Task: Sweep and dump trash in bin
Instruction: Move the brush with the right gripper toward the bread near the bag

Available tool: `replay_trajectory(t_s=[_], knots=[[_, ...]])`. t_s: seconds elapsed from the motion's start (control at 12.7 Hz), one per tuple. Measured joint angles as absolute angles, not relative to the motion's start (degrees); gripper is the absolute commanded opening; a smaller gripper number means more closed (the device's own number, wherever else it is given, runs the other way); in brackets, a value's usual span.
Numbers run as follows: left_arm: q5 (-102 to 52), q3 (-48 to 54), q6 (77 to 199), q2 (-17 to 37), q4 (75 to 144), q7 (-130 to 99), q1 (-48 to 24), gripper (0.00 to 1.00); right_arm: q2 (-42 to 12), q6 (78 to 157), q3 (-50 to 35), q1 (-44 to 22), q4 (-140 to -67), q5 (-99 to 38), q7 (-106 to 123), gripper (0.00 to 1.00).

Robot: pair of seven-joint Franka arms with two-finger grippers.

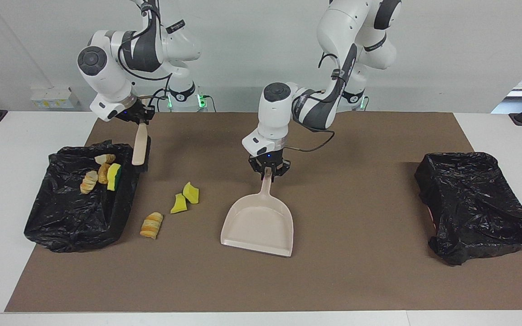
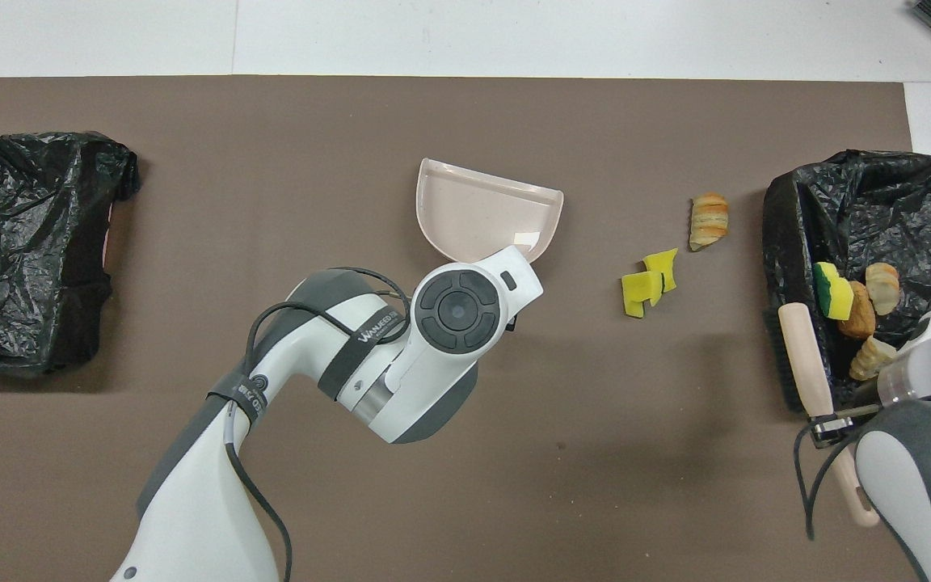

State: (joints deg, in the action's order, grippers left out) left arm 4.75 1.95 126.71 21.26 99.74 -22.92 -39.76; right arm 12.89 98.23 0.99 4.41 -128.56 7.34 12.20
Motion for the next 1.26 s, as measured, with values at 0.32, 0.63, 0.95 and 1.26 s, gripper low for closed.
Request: replay_trajectory(t_s=[0.32,0.63,0.95,1.26], knots=[[4.91,1.51,116.97,16.96,99.61,-1.07,-36.21,0.0,3.71,98.69,0.66,4.34,-118.29,12.1,15.97,0.0],[4.96,1.44,114.06,16.52,99.66,15.6,-34.62,0.0,-6.05,103.11,0.19,3.19,-110.7,14.53,16.01,0.0],[4.97,1.5,113.82,15.92,101.5,27.87,-34.05,0.0,-12.36,107.33,0.09,0.68,-106.8,17.87,13.61,0.0],[4.97,2.46,115.39,13.48,105.41,29.75,-35.55,0.0,-15.07,111.62,0.06,-1.05,-106.58,20.59,9.82,0.0]])
